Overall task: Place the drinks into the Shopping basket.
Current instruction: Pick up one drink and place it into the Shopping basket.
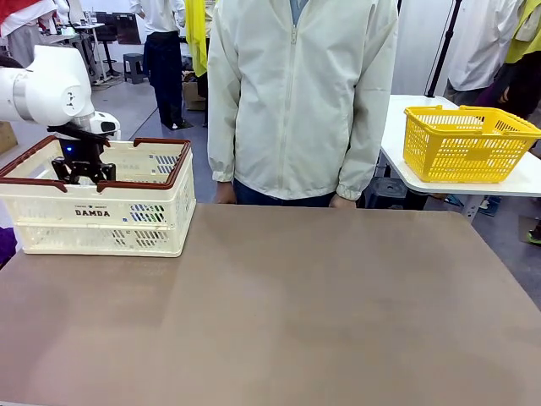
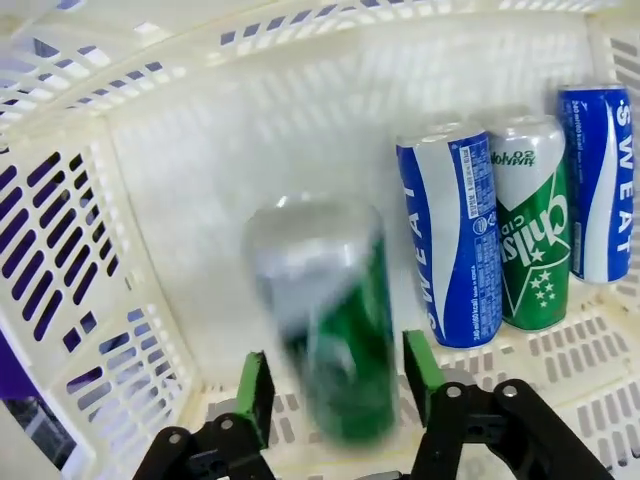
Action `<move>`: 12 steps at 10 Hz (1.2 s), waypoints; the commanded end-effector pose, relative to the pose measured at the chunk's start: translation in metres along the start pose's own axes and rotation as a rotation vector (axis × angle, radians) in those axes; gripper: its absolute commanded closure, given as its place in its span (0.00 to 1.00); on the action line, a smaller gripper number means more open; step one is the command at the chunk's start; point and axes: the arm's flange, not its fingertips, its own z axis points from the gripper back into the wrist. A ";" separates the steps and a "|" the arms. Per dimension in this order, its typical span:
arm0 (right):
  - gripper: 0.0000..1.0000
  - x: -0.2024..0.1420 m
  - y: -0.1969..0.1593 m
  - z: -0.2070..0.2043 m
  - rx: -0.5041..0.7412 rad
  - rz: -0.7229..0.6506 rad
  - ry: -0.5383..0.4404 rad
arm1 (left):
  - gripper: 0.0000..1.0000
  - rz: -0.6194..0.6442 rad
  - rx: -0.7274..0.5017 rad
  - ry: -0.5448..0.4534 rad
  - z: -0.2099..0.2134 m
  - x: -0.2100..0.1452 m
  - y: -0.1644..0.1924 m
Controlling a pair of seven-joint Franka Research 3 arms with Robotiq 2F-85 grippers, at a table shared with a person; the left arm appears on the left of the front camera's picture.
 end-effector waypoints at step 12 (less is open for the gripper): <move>0.00 -0.003 0.001 0.002 0.000 0.014 0.009 | 0.00 -0.100 -0.963 -0.402 0.144 -0.259 0.090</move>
